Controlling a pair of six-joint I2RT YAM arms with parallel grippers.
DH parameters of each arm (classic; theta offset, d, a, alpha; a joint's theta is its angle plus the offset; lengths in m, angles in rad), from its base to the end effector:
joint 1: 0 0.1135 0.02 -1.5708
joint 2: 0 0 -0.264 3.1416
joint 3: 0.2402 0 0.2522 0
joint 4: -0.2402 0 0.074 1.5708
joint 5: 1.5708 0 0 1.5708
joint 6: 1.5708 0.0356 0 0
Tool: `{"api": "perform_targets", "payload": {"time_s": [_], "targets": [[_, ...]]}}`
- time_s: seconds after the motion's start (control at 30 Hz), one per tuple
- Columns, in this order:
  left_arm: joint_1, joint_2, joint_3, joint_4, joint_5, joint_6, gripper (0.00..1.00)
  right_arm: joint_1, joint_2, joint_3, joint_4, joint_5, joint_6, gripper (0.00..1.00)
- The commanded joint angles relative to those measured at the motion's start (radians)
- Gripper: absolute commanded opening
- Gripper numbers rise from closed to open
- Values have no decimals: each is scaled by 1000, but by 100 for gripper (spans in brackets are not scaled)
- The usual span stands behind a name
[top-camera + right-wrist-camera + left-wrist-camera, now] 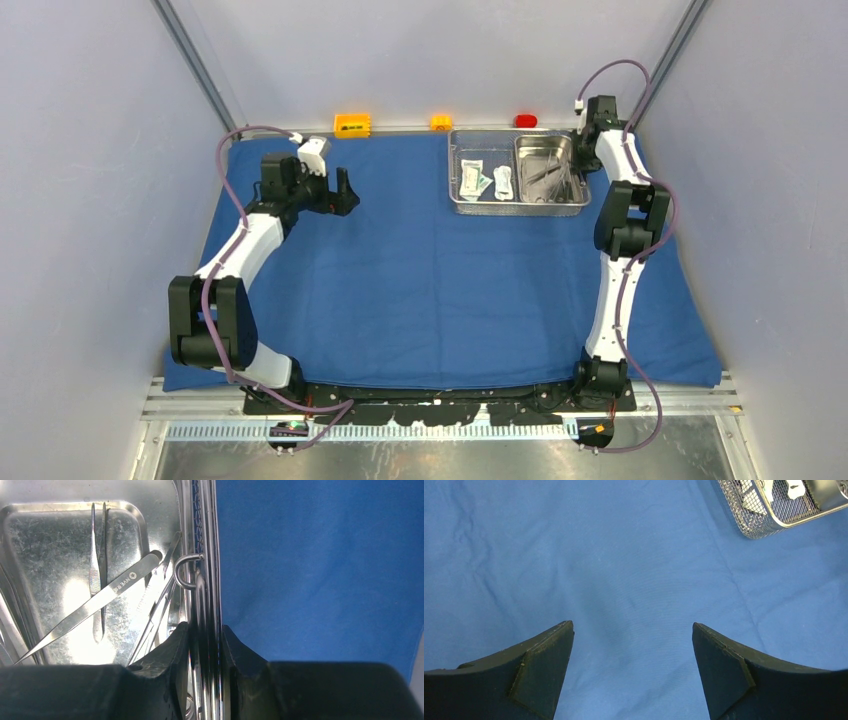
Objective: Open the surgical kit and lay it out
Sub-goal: Move the container from the surgical kit.
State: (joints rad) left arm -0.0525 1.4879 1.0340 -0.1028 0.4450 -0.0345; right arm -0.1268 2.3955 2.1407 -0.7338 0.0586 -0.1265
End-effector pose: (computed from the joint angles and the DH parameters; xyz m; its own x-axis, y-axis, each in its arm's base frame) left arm 0.3334 -0.0329 0.2670 -0.5416 -0.0027 -0.8407 0.3939 0.8826 -0.2566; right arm 0.5218 -0.0686 0.1975 -0.8419 -0.0196 -0.5393 0.0524 0.9916 -0.1179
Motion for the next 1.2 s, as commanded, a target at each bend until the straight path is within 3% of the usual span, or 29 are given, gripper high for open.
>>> {"api": "perform_targets", "payload": {"time_s": [0.0, 0.4, 0.6, 0.7, 0.83, 1.17], "targets": [[-7, -16, 25, 12, 0, 19, 90, -23, 40, 57, 45, 107, -63, 2], [-10, -32, 22, 12, -1, 25, 90, -23, 59, 95, -7, 94, -139, 6], [-9, -25, 17, 12, -6, 14, 91, -23, 27, 102, -9, 85, -105, 29], [-10, -23, 18, 12, -24, 15, 93, -23, -6, 100, -3, 82, -81, 50], [-9, -36, 18, 10, -74, 14, 100, -23, -78, 99, 6, 61, -42, 69], [-9, -37, 69, -69, -190, 23, 100, 94, -256, 21, 67, 31, 8, 73]]}}
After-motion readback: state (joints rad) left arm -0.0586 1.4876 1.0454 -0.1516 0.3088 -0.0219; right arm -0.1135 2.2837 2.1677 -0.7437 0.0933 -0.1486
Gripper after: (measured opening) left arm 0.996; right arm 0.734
